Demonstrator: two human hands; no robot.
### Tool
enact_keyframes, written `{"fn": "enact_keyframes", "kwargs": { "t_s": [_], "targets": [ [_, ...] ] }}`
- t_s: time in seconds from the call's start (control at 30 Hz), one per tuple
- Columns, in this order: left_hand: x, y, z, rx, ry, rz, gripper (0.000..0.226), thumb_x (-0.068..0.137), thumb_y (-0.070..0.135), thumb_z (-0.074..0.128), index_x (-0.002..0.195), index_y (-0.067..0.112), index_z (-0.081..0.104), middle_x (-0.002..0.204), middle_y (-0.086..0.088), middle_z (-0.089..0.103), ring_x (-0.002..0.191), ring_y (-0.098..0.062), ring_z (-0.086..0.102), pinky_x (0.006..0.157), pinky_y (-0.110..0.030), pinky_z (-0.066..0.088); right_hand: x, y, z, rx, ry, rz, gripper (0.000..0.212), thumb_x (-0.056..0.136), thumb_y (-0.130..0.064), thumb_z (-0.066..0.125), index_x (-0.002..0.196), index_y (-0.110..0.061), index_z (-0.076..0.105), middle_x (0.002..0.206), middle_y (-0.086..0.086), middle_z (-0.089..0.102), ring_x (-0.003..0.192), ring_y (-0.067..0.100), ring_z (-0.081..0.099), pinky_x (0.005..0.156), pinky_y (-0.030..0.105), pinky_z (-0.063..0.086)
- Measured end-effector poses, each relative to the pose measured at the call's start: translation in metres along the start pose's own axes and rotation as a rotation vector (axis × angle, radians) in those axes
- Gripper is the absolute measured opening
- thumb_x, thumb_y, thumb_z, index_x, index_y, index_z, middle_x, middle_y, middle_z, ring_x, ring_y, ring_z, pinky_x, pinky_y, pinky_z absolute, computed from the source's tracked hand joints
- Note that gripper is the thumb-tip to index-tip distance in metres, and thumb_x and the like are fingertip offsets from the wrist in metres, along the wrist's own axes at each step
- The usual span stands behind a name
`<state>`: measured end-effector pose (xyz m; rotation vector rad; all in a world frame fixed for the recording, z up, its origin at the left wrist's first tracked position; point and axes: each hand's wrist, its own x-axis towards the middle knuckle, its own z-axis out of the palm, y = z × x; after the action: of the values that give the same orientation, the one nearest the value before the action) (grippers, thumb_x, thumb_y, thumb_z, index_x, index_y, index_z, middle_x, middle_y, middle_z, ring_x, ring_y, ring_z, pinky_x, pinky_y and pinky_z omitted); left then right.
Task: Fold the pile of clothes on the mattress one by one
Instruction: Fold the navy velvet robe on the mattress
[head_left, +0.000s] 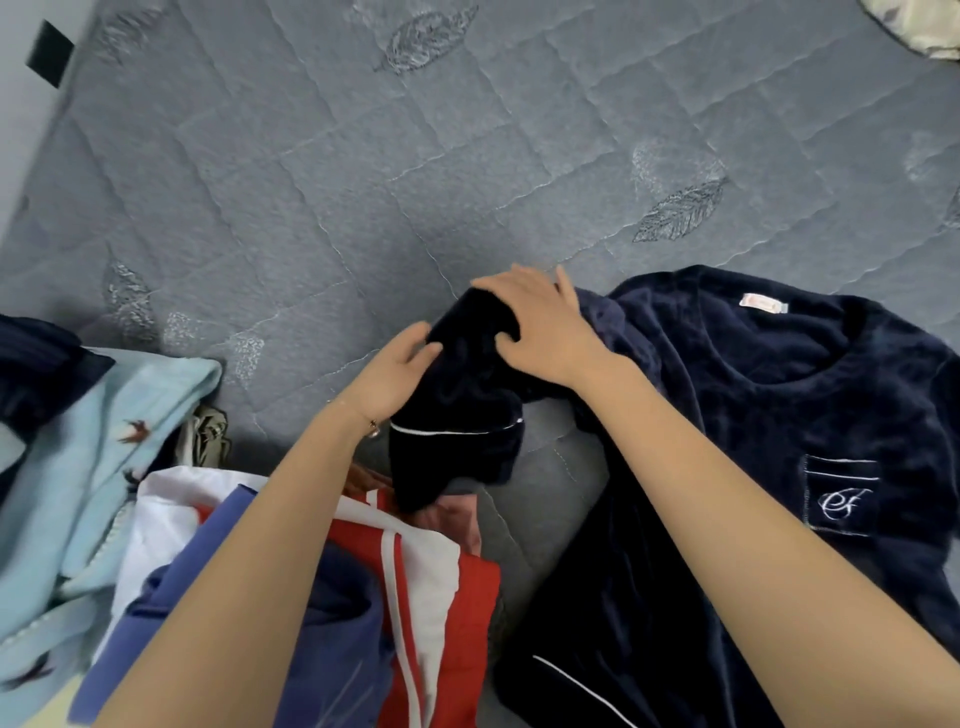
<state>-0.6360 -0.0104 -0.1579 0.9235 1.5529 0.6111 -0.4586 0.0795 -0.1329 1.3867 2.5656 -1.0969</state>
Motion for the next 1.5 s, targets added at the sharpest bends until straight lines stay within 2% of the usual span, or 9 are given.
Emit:
{"fn": "enact_keyframes", "kwargs": {
  "t_s": [0.17,0.3,0.4,0.53,0.77,0.97,1.17,1.3,1.5],
  "targets": [
    [-0.004,0.020,-0.026,0.122,-0.060,0.145,0.026,0.100,0.019,0.050,0.074,0.012,0.051,0.067,0.005,0.044,0.062,-0.002,0.040,0.060,-0.018,0.035,0.013,-0.033,0.016,-0.017,-0.126,-0.115,0.063,0.090,-0.015,0.056,0.147,-0.030,0.034,0.149,-0.005,0.037,0.146,0.015,0.014,0.117,0.047,-0.009],
    [-0.015,0.016,-0.051,0.195,-0.073,0.029,0.016,0.088,0.031,0.068,0.082,0.017,0.061,0.067,0.015,0.060,0.063,0.002,0.054,0.061,-0.014,0.041,0.023,-0.043,0.018,0.064,-0.099,-0.051,0.015,0.095,-0.022,0.053,0.102,-0.016,0.064,0.102,-0.001,0.065,0.105,0.019,0.055,0.112,0.044,0.025],
    [-0.024,0.003,-0.066,0.358,-0.195,-0.156,0.016,0.083,0.026,0.074,0.095,0.025,0.063,0.082,0.017,0.065,0.076,0.003,0.059,0.064,-0.013,0.042,0.024,-0.044,0.019,0.165,-0.020,0.049,0.016,0.095,-0.022,0.053,0.101,-0.011,0.063,0.103,0.005,0.065,0.098,0.023,0.057,0.091,0.041,0.043],
    [-0.025,-0.005,-0.066,0.366,-0.066,-0.159,0.011,0.090,0.025,0.066,0.100,0.021,0.061,0.085,0.012,0.062,0.077,0.000,0.057,0.067,-0.018,0.042,0.019,-0.036,0.026,0.114,0.131,0.125,0.025,0.095,-0.019,0.056,0.119,-0.014,0.060,0.121,0.004,0.055,0.116,0.020,0.044,0.100,0.029,0.037],
    [-0.009,0.047,-0.014,-0.250,0.089,-0.030,0.014,0.095,0.018,0.058,0.107,0.016,0.065,0.093,0.001,0.070,0.082,-0.008,0.067,0.073,-0.021,0.053,-0.005,-0.041,0.012,0.852,0.248,0.313,0.009,0.095,-0.031,0.058,0.099,-0.025,0.063,0.101,-0.011,0.060,0.095,0.003,0.057,0.087,0.020,0.042],
    [0.014,0.076,0.066,-0.137,0.210,-0.065,0.022,0.096,0.022,0.055,0.106,0.005,0.066,0.093,-0.008,0.069,0.087,-0.020,0.065,0.077,-0.032,0.051,-0.054,0.002,-0.011,1.118,0.183,0.360,0.028,0.096,-0.040,0.054,0.119,-0.024,0.060,0.118,-0.011,0.061,0.110,0.002,0.056,0.102,0.024,0.042],
    [0.023,0.100,0.149,-0.251,0.224,-0.161,0.018,0.099,0.023,0.051,0.092,0.013,0.064,0.080,-0.003,0.067,0.073,-0.015,0.064,0.058,-0.022,0.053,-0.123,0.065,-0.030,1.027,0.020,0.236,0.068,0.091,-0.035,0.064,0.149,-0.030,0.031,0.152,-0.013,0.029,0.132,-0.007,0.029,0.102,0.010,0.026],
    [0.029,0.110,0.197,-0.332,0.164,-0.228,0.021,0.100,0.030,0.051,0.093,0.016,0.065,0.090,-0.004,0.070,0.087,-0.018,0.067,0.066,-0.028,0.054,-0.162,0.117,-0.039,0.796,-0.150,0.150,0.106,0.075,-0.037,0.081,0.151,-0.042,0.007,0.159,-0.017,0.000,0.144,0.000,0.005,0.115,0.026,0.013],
    [0.033,0.130,0.275,-0.406,-0.003,-0.158,0.030,0.101,0.033,0.048,0.116,0.011,0.063,0.107,-0.004,0.071,0.101,-0.017,0.068,0.080,-0.028,0.057,-0.195,0.184,-0.037,0.708,0.352,0.317,0.064,0.087,-0.011,0.066,0.144,-0.024,0.040,0.140,-0.008,0.049,0.126,0.004,0.045,0.105,0.018,0.037]
  ]
}}
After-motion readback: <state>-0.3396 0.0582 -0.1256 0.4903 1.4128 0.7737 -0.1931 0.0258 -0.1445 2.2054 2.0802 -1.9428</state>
